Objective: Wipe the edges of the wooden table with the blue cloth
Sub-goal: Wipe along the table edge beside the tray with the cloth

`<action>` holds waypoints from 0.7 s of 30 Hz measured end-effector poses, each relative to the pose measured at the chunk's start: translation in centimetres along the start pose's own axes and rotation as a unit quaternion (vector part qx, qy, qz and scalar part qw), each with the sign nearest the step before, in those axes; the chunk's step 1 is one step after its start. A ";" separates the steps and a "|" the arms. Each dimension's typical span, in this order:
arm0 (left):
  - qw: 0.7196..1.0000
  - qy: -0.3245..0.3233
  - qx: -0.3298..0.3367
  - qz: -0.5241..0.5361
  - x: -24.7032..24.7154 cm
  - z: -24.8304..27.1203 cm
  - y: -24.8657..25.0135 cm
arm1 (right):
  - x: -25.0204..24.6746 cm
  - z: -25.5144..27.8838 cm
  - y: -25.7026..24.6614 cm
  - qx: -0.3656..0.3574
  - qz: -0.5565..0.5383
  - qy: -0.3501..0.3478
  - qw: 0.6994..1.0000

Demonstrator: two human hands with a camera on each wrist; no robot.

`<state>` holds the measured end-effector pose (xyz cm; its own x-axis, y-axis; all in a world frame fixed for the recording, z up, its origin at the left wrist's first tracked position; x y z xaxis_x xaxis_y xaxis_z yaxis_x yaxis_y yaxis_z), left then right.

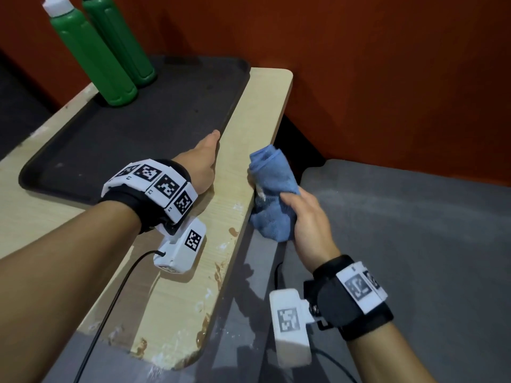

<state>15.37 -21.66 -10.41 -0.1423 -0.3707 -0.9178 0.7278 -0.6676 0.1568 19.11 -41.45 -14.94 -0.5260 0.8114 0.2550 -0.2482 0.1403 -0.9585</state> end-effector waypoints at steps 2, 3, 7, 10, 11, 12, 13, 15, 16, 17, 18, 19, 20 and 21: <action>1.000 0.003 0.007 -0.002 0.0 0.0 0.0 | 0.0 1.0 -0.7 -0.018 0.009 -0.005 1.000; 1.000 0.003 0.008 -0.003 0.0 0.0 -0.1 | 0.0 0.9 -0.7 -0.023 0.009 -0.007 1.000; 1.000 0.008 -0.002 -0.007 -0.2 0.1 0.1 | 0.3 -0.5 -1.4 -0.027 0.010 -0.002 1.000; 1.000 0.011 0.004 -0.007 -0.3 0.2 0.2 | 0.8 0.5 -1.1 -0.028 0.019 -0.019 0.999; 1.000 0.010 0.007 -0.007 -0.3 0.2 0.2 | 0.7 0.9 -0.9 -0.023 0.018 -0.018 0.999; 1.000 0.009 0.010 -0.006 -0.2 0.2 0.2 | 0.6 1.2 -0.9 -0.021 0.016 -0.016 1.000; 1.000 0.006 0.011 -0.004 -0.1 0.2 0.2 | 0.6 1.1 -1.1 -0.020 0.019 -0.013 1.000; 1.000 0.007 0.008 -0.005 -0.1 0.2 0.2 | 0.5 0.2 -1.4 -0.025 0.026 0.001 0.999; 1.000 0.009 0.006 -0.007 -0.2 0.1 0.2 | 0.4 -0.1 -1.5 -0.026 0.020 0.012 0.999; 1.000 0.011 0.006 -0.007 -0.2 0.1 0.2 | 0.3 -0.1 -1.4 -0.025 0.018 0.016 0.999; 1.000 0.012 0.008 -0.007 -0.3 0.1 0.3 | 0.4 0.1 -1.1 -0.024 0.027 0.008 0.999; 1.000 0.013 0.010 -0.008 -0.3 0.1 0.2 | 0.5 0.6 -0.9 -0.023 0.035 -0.002 0.999; 1.000 0.013 0.012 -0.007 -0.3 0.2 0.2 | 0.6 1.2 -0.7 -0.020 0.036 -0.012 0.999; 1.000 0.013 0.015 -0.005 -0.2 0.2 0.2 | 0.7 1.7 -0.7 -0.021 0.031 -0.017 0.999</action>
<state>15.45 -21.83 -10.11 -0.1318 -0.3483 -0.9281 0.7064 -0.6898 0.1586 17.51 -42.00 -13.87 -0.5663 0.7999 0.1985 -0.1801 0.1149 -0.9769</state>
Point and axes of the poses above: each hand's wrist, its own z-axis away from the middle knuckle, its own x-axis out of the palm, y = z × x, the point moved 8 cm from there along -z, towards the middle knuckle, and after that the axes turned 6 degrees about -x, right-handed, at the moved point
